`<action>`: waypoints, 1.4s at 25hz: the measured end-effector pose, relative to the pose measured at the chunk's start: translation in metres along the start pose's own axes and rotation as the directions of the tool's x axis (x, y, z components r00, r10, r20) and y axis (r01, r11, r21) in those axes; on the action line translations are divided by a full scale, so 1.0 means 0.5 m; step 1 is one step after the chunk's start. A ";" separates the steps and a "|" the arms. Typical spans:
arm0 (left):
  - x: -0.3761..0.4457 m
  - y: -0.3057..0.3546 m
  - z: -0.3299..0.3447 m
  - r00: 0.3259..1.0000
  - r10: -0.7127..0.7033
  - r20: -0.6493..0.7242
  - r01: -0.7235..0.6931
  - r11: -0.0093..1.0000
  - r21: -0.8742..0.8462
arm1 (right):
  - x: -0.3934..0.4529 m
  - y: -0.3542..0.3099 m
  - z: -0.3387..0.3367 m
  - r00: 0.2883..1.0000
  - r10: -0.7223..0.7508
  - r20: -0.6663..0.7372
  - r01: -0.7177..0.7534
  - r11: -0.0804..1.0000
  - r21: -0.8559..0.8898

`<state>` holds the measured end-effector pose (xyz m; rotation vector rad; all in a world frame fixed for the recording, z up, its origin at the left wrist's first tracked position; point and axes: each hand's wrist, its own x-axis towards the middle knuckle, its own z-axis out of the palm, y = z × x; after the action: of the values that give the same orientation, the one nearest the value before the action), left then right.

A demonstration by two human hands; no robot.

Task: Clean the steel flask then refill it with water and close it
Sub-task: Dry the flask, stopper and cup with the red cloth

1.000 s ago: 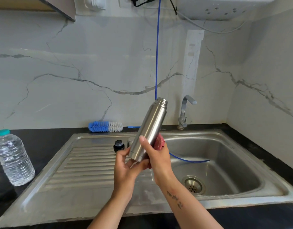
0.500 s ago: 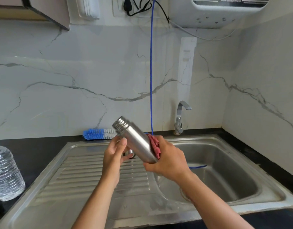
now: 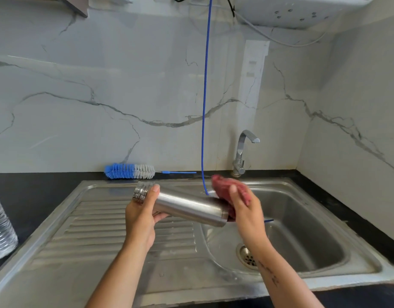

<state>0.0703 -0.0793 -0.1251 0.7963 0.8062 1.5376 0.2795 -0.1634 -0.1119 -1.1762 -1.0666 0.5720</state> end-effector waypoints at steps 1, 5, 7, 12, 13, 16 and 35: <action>0.001 0.000 -0.002 1.000 -0.022 -0.018 0.021 0.999 -0.046 | 0.000 0.010 0.004 0.986 0.090 -0.138 -0.078 0.993 0.093; -0.003 -0.006 0.000 0.995 -0.035 -0.096 0.021 0.990 -0.143 | 0.000 0.017 0.054 0.944 0.325 -0.049 -0.293 0.899 0.324; -0.001 -0.009 -0.004 0.988 -0.037 -0.148 0.013 0.987 -0.162 | -0.030 0.010 0.084 0.958 0.279 -0.069 -0.255 0.937 0.239; -0.006 -0.022 -0.001 0.987 -0.055 -0.150 0.030 0.986 -0.162 | -0.005 -0.005 0.086 0.956 0.239 -0.170 -0.219 0.967 0.131; -0.009 -0.028 0.003 0.987 -0.039 -0.155 0.017 0.990 -0.141 | 0.019 -0.009 0.082 0.945 0.287 -0.155 -0.270 0.955 0.125; 0.012 -0.030 -0.009 0.971 -0.023 -0.237 -0.012 0.989 -0.146 | 0.000 0.006 0.096 0.940 0.325 -0.104 -0.317 0.944 0.093; -0.024 -0.008 -0.017 0.965 0.149 -0.216 -0.138 0.988 0.065 | -0.010 0.020 0.087 0.889 0.451 -0.074 -0.420 0.870 0.259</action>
<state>0.0664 -0.0915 -0.1337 0.7414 0.9690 1.7635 0.2401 -0.1444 -0.1224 -1.2293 -0.5933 0.9345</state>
